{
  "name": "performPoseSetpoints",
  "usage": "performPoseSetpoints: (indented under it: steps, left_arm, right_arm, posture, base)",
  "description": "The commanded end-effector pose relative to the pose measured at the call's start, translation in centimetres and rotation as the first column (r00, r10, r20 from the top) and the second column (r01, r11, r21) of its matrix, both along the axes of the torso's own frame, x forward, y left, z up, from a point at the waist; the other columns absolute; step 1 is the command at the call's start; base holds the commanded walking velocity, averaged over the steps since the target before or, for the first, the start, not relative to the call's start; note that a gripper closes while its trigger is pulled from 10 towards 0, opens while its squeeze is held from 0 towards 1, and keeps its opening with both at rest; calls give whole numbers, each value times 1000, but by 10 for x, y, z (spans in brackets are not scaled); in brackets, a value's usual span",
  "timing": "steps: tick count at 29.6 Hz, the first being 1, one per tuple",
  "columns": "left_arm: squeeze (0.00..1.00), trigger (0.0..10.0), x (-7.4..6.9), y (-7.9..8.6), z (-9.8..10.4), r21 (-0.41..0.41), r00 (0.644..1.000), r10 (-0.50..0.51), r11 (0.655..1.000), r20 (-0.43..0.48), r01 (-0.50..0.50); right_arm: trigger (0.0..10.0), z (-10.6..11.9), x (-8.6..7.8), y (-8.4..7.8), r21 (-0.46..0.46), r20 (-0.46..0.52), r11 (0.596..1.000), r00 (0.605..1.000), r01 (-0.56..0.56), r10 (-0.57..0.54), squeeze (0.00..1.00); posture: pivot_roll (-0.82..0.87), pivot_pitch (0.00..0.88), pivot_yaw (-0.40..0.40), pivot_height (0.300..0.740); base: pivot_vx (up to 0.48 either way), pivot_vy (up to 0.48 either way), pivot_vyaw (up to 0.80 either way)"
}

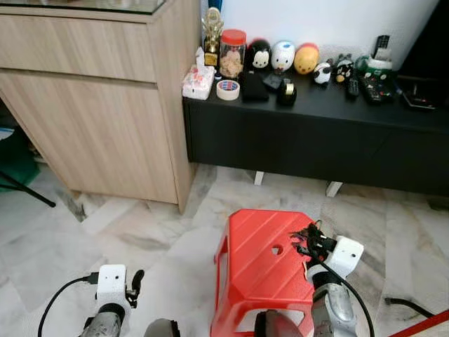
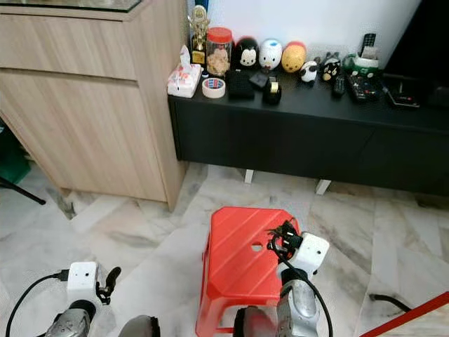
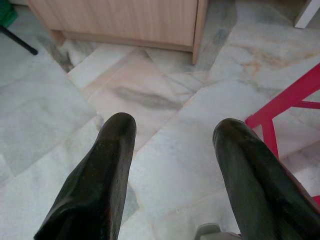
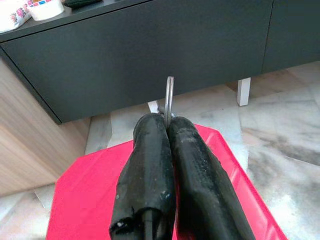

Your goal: Hang keys on a hook

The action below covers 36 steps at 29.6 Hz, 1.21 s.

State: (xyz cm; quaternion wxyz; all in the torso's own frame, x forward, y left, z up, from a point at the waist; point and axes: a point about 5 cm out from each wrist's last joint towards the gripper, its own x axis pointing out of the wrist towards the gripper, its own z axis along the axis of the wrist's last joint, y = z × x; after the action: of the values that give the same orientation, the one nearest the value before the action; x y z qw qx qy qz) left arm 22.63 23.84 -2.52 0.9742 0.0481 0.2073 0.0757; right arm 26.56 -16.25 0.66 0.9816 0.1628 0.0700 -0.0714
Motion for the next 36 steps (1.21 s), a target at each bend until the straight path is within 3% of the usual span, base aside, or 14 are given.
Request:
performPoseSetpoints:
  steps: [1,8,14,24,36]
  left_arm:
    - [0,10000,-1,1,-3,-9,999,23,1000,-24,-23]
    - [0,10000,-14,6,-15,-4,993,56,998,-108,-56]
    - [0,10000,-22,7,-23,-1,982,93,995,-161,-95]
    - [0,10000,-58,9,-47,14,930,107,994,-352,-109]
    - [0,10000,-60,6,-48,6,930,94,995,-356,-98]
  right_arm:
    - [10000,4,3,-2,-20,10,1000,1000,7,-7,0]
    - [10000,4,4,-1,-46,0,999,1000,19,-19,0]
    - [10000,3,3,-1,-63,-9,998,1000,11,-12,0]
    - [10000,6,8,-4,-107,-11,994,1000,21,-22,0]
    - [10000,6,9,-6,-131,-19,991,1000,6,-8,0]
  posture:
    - [70,0,-77,698]
    - [61,0,-73,740]
    - [62,0,-85,740]
    - [51,0,-78,740]
    - [71,0,-91,740]
  base:
    - [0,0,0]
    - [0,0,0]
    - [0,0,0]
    - [0,0,0]
    - [-67,0,0]
